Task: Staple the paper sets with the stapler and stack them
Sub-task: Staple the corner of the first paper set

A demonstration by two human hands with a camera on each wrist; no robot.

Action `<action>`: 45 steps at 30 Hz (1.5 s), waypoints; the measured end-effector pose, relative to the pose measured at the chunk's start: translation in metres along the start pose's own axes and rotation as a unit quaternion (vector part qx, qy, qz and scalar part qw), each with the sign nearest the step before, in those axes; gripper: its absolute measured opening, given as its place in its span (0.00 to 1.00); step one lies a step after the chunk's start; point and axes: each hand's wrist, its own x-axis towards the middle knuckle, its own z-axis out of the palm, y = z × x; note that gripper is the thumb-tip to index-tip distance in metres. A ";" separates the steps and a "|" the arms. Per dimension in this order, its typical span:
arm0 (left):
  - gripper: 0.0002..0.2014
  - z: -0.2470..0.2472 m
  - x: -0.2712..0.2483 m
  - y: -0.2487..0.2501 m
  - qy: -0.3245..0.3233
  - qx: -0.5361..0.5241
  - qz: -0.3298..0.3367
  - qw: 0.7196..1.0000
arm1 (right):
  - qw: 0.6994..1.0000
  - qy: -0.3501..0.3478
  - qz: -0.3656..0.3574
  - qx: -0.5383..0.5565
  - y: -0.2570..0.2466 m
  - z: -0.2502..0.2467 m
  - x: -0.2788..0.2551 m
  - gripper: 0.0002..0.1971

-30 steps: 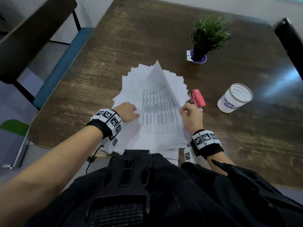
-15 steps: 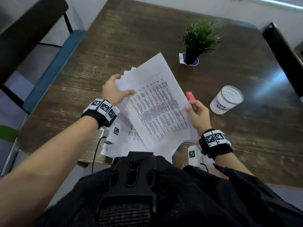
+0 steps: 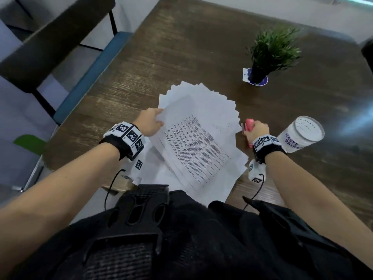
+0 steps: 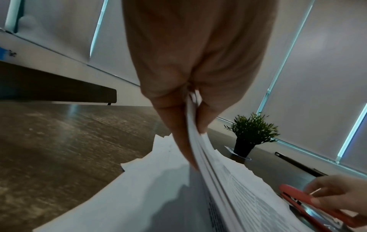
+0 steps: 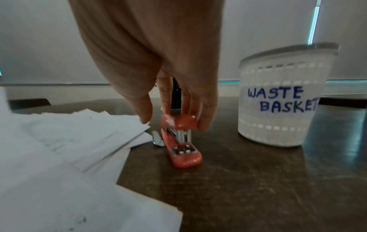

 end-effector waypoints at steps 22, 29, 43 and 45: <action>0.26 0.101 -0.048 -0.011 -0.127 -0.034 0.121 0.984 | 0.984 -0.086 -0.113 0.111 -0.016 0.016 -0.121 0.16; 0.34 0.119 -0.045 0.004 -0.080 0.129 0.168 0.974 | 0.989 -0.134 -0.053 0.023 -0.008 0.053 -0.153 0.18; 0.26 0.127 -0.043 0.004 -0.113 0.311 0.225 0.916 | 0.971 -0.092 -0.155 -0.156 -0.005 0.081 -0.157 0.23; 0.25 0.127 -0.040 0.004 -0.121 0.297 0.215 0.922 | 0.973 -0.092 -0.141 -0.160 -0.009 0.084 -0.155 0.24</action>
